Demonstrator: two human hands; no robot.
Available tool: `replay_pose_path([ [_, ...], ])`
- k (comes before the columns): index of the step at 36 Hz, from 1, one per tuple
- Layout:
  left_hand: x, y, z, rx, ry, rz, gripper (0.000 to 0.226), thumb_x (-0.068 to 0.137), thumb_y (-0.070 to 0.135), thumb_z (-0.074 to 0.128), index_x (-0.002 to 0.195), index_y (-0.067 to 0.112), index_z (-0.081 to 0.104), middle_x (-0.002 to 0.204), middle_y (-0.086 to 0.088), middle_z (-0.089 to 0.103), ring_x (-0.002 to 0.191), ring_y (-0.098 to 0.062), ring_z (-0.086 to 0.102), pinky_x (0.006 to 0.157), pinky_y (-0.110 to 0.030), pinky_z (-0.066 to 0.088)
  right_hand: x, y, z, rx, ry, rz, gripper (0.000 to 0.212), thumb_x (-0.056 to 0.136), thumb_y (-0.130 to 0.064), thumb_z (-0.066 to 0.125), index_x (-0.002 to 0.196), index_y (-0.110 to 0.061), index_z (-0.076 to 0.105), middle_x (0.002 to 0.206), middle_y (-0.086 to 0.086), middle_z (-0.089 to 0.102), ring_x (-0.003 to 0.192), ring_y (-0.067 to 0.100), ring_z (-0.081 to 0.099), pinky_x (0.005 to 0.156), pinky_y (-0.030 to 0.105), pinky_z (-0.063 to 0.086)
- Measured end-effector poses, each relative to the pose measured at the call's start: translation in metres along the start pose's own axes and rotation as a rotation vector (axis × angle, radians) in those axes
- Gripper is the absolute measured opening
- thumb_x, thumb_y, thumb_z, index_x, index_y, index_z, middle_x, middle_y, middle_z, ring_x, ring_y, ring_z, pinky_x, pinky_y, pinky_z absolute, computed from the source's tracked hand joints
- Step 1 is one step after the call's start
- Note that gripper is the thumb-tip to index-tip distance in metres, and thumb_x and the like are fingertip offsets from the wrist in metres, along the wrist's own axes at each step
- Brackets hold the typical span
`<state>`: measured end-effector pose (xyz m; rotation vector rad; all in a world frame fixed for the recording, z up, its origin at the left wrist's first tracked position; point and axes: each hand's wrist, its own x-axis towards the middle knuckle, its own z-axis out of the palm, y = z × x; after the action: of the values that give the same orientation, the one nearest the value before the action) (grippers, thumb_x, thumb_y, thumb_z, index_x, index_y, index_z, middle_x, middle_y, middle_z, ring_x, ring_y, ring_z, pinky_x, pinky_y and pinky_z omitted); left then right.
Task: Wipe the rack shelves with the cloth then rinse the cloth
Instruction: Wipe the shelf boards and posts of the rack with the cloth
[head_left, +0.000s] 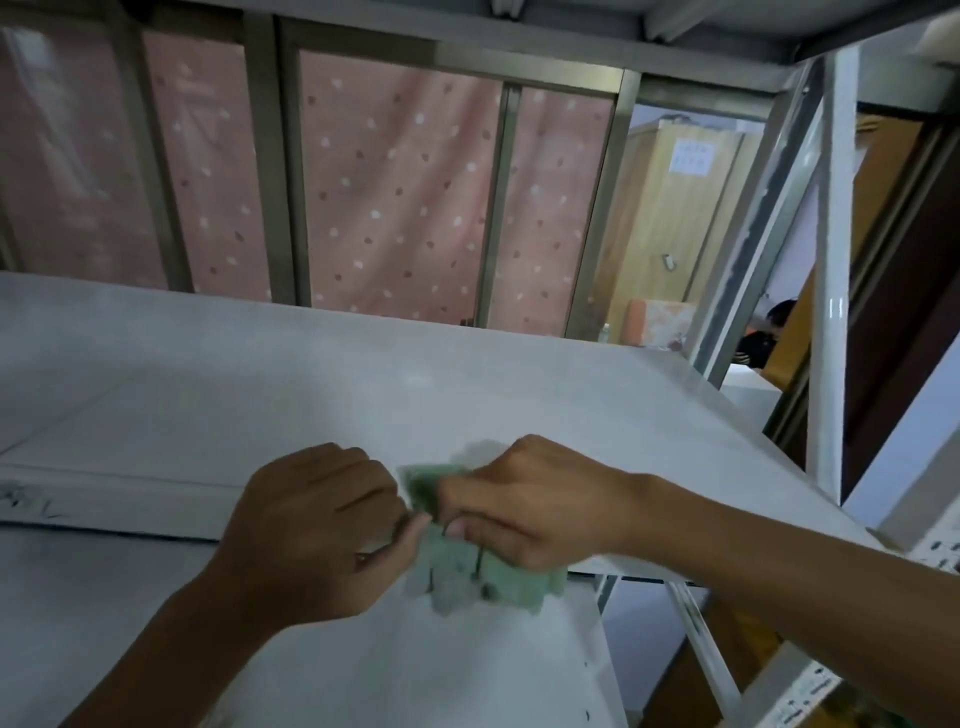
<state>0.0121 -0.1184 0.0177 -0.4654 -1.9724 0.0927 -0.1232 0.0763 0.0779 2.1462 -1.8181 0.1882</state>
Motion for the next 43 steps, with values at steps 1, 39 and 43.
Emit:
replay_pose_path([
  [1, -0.003, -0.003, -0.002, -0.002, 0.003, -0.016, 0.035, 0.091, 0.018, 0.071, 0.057, 0.010, 0.065, 0.062, -0.005, 0.061, 0.052, -0.029, 0.054, 0.048, -0.039, 0.045, 0.001, -0.010, 0.001, -0.008, -0.002, -0.039, 0.007, 0.097, -0.015, 0.056, 0.099, -0.011, 0.060, 0.070, 0.004, 0.057, 0.052, 0.024, 0.040, 0.047, 0.029, 0.028],
  [39, -0.062, -0.108, -0.045, -0.157, -0.114, -0.329, 0.050, 0.102, 0.037, 0.056, 0.056, 0.019, 0.058, 0.060, 0.008, 0.048, 0.061, -0.015, 0.044, 0.060, -0.029, 0.039, 0.233, 0.225, 0.107, -0.111, -0.128, 0.910, 0.034, 0.101, -0.030, 0.041, 0.125, -0.005, 0.039, 0.111, 0.028, 0.063, 0.096, 0.041, 0.061, 0.079, 0.042, 0.048],
  [43, -0.064, -0.109, -0.047, -0.204, -0.125, -0.336, 0.041, 0.099, 0.035, 0.060, 0.062, 0.018, 0.066, 0.065, 0.007, 0.054, 0.065, -0.017, 0.049, 0.065, -0.030, 0.041, 0.242, 0.198, 0.105, -0.079, -0.206, 0.629, 0.019, 0.104, -0.037, 0.036, 0.102, -0.019, 0.038, 0.079, 0.014, 0.060, 0.069, 0.029, 0.057, 0.066, 0.037, 0.045],
])
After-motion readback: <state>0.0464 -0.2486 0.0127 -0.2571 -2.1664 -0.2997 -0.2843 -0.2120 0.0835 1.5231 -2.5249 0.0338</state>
